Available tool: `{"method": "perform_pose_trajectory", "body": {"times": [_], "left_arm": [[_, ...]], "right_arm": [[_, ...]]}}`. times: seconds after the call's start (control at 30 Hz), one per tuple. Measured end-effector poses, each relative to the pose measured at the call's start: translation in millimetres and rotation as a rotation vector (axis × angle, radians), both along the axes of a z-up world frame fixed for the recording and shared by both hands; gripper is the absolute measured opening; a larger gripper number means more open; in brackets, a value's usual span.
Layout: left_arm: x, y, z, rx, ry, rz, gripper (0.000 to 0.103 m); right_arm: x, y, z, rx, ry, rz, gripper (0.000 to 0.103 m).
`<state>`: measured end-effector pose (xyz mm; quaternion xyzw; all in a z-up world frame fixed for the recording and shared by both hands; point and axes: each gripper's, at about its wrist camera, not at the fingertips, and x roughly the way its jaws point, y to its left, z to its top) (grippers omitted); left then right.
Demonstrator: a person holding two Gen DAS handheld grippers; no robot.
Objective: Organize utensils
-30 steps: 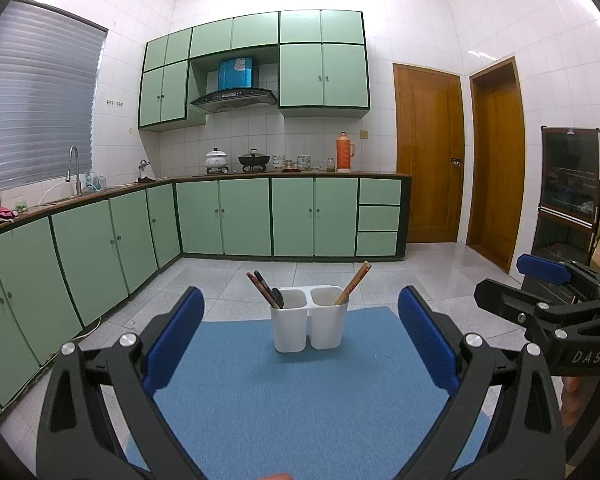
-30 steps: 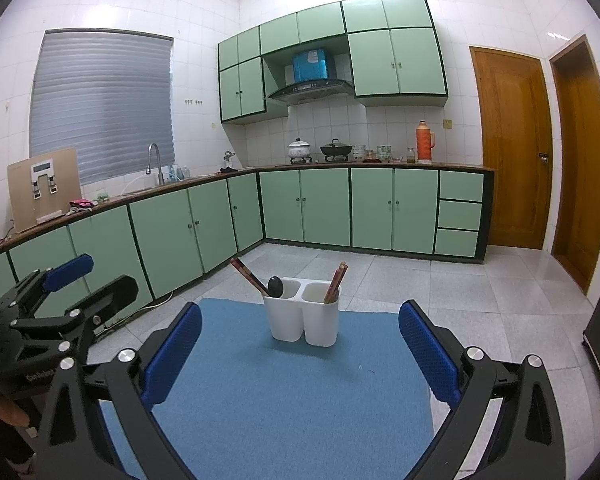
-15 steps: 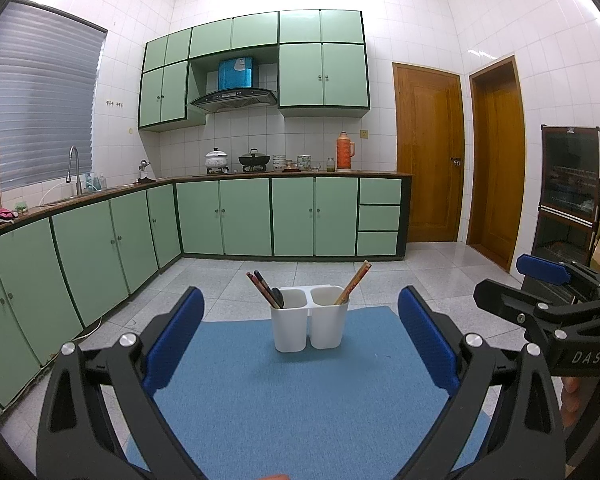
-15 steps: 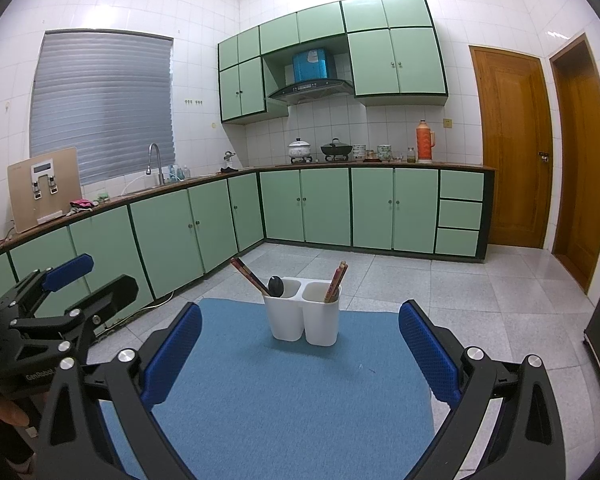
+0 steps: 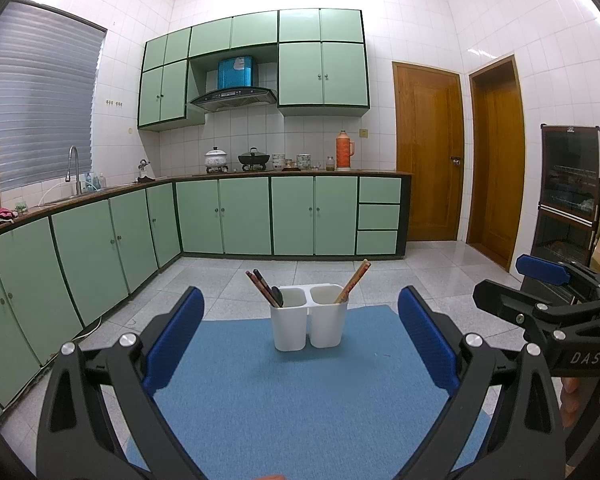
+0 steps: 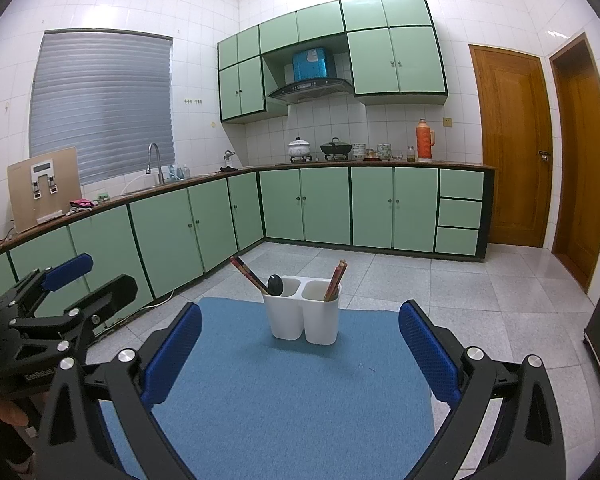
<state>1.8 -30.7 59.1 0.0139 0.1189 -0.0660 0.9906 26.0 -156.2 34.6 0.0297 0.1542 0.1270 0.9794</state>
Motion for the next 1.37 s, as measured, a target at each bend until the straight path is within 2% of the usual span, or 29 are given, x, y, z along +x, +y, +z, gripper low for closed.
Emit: {"method": "perform_pose_trajectory", "body": {"times": [0.97, 1.37], "left_arm": [[-2, 5, -10, -0.010, 0.003, 0.024, 0.095], [-1, 5, -7, -0.008, 0.015, 0.001, 0.095]], "right_arm": [[-1, 1, -7, -0.001, 0.008, -0.005, 0.097], [-1, 1, -12, 0.000, 0.011, -0.006, 0.097]]}}
